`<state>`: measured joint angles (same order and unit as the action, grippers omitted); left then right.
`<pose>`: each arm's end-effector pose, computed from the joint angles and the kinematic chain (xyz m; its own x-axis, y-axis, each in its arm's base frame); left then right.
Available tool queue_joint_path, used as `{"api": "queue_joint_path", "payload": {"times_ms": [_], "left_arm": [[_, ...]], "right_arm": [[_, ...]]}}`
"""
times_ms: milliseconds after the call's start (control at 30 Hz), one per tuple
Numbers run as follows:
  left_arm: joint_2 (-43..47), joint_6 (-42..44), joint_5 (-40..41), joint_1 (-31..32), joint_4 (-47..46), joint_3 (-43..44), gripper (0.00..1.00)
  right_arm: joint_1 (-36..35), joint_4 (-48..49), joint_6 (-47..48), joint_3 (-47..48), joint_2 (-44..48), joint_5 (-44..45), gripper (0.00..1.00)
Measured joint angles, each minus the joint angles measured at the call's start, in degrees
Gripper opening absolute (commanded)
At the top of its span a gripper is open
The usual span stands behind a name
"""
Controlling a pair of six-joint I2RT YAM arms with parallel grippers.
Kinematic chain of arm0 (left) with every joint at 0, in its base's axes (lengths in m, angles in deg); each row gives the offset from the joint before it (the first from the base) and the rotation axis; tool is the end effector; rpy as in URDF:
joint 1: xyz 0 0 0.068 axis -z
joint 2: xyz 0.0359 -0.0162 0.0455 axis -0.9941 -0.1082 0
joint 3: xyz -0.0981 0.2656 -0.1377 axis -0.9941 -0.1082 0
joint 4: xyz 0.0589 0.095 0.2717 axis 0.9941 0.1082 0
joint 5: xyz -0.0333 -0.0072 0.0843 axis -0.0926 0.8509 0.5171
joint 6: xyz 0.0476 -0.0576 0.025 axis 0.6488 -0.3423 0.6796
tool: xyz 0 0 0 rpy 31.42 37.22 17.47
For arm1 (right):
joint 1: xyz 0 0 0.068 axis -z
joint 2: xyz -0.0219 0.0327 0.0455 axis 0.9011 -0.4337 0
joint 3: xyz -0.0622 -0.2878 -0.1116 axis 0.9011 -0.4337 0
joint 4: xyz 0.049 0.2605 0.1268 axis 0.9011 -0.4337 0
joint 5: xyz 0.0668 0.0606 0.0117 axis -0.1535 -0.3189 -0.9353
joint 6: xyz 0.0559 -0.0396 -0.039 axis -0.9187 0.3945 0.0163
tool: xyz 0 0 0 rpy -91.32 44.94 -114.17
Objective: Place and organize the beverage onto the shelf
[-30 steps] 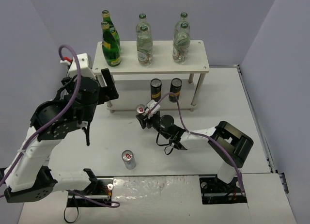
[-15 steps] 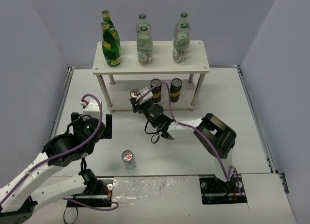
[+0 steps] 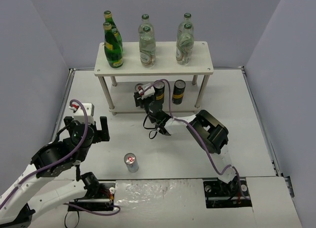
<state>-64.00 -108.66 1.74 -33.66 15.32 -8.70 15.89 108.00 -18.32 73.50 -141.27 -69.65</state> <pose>0.1094 -0.0642 0.4033 -0.3902 -0.1194 -0.9130 0.0595 0.9862 -0.1544 0.3593 0.3739 0.2369 0.2752 0.1594 -0.9481 -0.4959 0.8684 0.0021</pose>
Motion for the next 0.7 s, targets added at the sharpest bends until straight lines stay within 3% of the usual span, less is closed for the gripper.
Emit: {"api": "queue_joint_path", "payload": {"times_ms": [67,167,233,300,333,433,567,700], "left_arm": [[-0.2,0.0,-0.02,0.0,0.02,0.0,0.94],[-0.59,-0.07,0.02,0.0,0.13,0.0,0.94],[-0.92,-0.09,0.02,0.0,0.13,0.0,0.94],[-1.22,-0.09,0.02,0.0,0.13,0.0,0.94],[-1.36,-0.09,0.0,0.0,0.15,0.0,0.94],[-1.66,-0.09,0.02,0.0,0.15,0.0,0.94],[-1.81,-0.09,0.02,0.0,0.17,0.0,0.94],[-1.92,-0.09,0.04,0.0,0.17,0.0,0.94]], "right_arm": [[0.2,0.0,0.09,1.68,-1.29,0.5,0.01],[0.44,0.04,0.07,3.67,-2.73,1.22,0.16],[0.46,-0.15,0.09,3.85,-2.75,1.68,0.2],[0.46,-0.15,0.07,3.85,-2.75,1.79,0.34],[0.44,-0.13,0.07,3.85,-2.75,1.79,0.49],[0.09,0.0,0.39,3.85,-2.75,1.84,0.72],[-0.83,0.07,1.55,3.48,-2.32,2.62,0.81],[-1.7,0.0,2.14,2.56,-1.31,3.34,0.82]]}}
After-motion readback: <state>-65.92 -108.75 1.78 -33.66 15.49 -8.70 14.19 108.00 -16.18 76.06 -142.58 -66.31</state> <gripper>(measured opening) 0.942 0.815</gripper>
